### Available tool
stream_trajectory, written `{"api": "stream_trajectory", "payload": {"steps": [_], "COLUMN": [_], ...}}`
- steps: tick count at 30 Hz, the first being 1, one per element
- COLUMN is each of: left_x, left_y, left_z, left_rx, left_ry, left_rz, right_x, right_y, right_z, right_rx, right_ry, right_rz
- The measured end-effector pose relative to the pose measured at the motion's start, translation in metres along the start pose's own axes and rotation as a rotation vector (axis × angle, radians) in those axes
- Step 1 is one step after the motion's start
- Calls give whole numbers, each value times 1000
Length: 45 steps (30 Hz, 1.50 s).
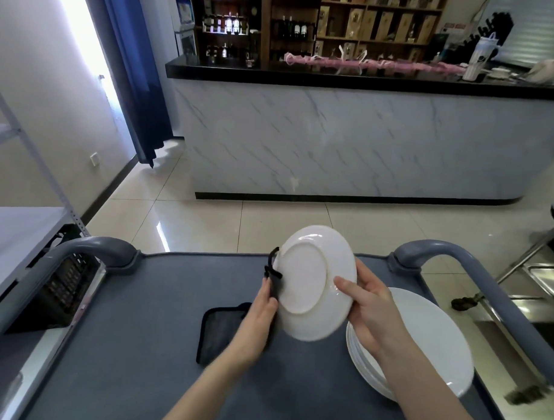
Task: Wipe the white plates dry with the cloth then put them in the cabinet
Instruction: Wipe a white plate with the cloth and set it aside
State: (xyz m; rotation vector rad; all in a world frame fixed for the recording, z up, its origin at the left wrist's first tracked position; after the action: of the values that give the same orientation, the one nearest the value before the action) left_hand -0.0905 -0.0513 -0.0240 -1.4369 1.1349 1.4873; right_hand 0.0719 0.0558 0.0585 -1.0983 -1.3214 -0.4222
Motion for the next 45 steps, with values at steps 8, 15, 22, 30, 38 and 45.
{"api": "stream_trajectory", "payload": {"steps": [8,15,22,30,38,45], "left_x": [7,-48,-43,19,63,79], "left_y": [-12,61,119,167,204,227], "left_z": [-40,-35,-67,-122,-170,-182], "left_rx": [196,-310,-586,-847,-974,-983], "left_ry": [163,278,313,321,355,348], "left_rz": [350,-361,-558,-638,-679,-447], "right_x": [2,-8,-63,-119,-165,-210], "right_y": [-1,-57,-121,-162,-178,-204], "right_z": [20,11,-18,-4,38,43], "right_rx": [-33,271,757,1034,545,312], "right_ry": [55,369,840,703,-69,-302], "right_rz": [-107,-747,-1295,-1438,-1261,-955]}}
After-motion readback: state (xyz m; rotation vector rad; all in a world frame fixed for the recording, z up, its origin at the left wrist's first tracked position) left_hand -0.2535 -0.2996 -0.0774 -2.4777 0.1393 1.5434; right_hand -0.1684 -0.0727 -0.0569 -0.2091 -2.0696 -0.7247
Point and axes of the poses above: each hand's wrist, its own z-axis towards the middle knuckle, its own y-axis out of the back of the hand, x = y × z, the point moved 2 cm from there along z, towards the middle knuckle
